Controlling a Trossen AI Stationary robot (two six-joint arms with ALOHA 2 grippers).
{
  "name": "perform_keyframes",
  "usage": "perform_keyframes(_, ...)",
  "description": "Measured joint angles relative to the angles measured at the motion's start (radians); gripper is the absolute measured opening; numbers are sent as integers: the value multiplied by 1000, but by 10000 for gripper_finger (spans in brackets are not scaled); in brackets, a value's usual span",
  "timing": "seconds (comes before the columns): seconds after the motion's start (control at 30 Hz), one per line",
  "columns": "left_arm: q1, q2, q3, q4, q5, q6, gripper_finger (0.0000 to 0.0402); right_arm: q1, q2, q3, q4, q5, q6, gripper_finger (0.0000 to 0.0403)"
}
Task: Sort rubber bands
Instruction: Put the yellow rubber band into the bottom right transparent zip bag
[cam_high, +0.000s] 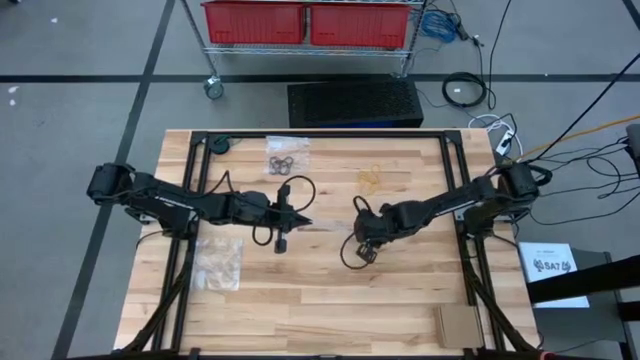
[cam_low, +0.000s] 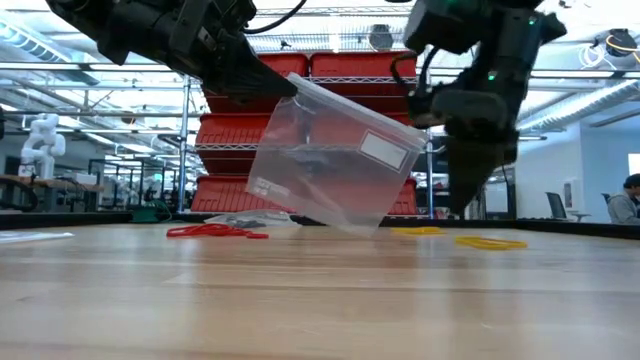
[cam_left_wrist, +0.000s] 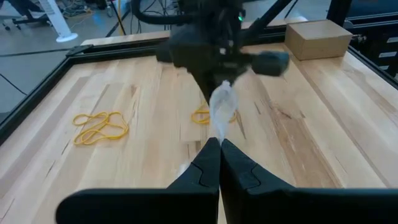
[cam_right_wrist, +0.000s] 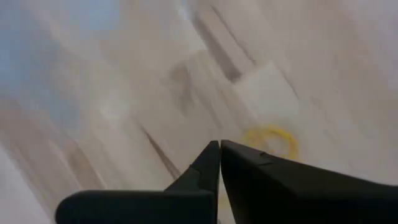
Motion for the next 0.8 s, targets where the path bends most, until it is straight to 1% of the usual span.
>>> perform_keyframes(0.13,0,0,0,-4,0,0,2,22,-23,-3,-51,-17,6,4)
perform_keyframes(0.23,2,0,0,-7,0,-1,2,26,-37,-2,-61,-9,73,13)
perform_keyframes(0.3,2,0,0,-5,0,-1,2,25,-43,-2,-71,-13,131,26)
perform_keyframes(0.37,2,0,0,-6,0,-1,2,26,-48,-2,-75,-26,167,47)
perform_keyframes(0.47,2,0,0,-5,0,-1,2,26,-44,-2,-81,-24,216,97)
perform_keyframes(0.7,2,0,0,-6,0,-2,2,25,-24,-2,-102,79,285,247)
perform_keyframes(0.8,2,0,0,-7,0,-2,2,16,15,-2,-106,83,299,292)
